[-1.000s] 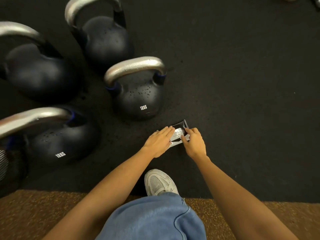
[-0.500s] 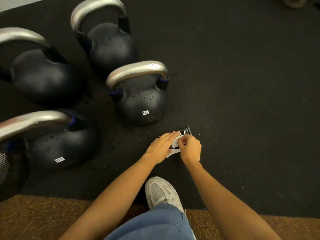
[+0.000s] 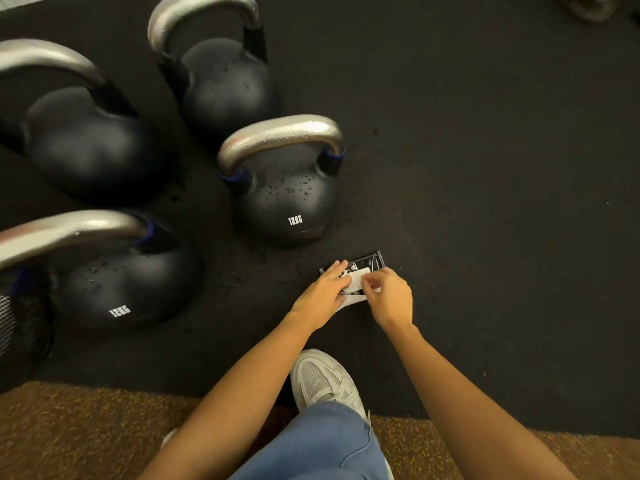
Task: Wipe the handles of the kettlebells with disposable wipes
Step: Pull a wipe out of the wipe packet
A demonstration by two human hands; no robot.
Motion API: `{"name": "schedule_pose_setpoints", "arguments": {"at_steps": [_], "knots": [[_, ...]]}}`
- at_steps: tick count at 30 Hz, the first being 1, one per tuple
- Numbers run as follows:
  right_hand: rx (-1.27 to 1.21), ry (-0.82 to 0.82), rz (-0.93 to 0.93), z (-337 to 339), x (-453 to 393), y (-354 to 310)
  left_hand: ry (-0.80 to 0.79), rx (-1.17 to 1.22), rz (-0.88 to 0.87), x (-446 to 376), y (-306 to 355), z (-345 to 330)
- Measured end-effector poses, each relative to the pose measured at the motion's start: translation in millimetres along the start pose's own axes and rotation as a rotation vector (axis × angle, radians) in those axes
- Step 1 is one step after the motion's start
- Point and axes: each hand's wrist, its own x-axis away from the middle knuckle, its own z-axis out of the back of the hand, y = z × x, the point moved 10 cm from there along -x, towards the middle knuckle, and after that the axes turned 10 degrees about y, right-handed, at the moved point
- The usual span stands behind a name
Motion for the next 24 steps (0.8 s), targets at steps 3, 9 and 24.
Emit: {"name": "schedule_pose_setpoints", "arguments": {"at_steps": [3, 9, 24], "knots": [[0.160, -0.038, 0.041, -6, -9, -9, -0.009, 0.013, 0.011, 0, -1, 0], [0.323, -0.111, 0.170, -24, -14, -21, -0.033, 0.022, 0.026, -1, -3, -1], [0.248, -0.093, 0.207, -25, -1, -13, -0.021, 0.139, 0.067, -1, -6, 2]]}}
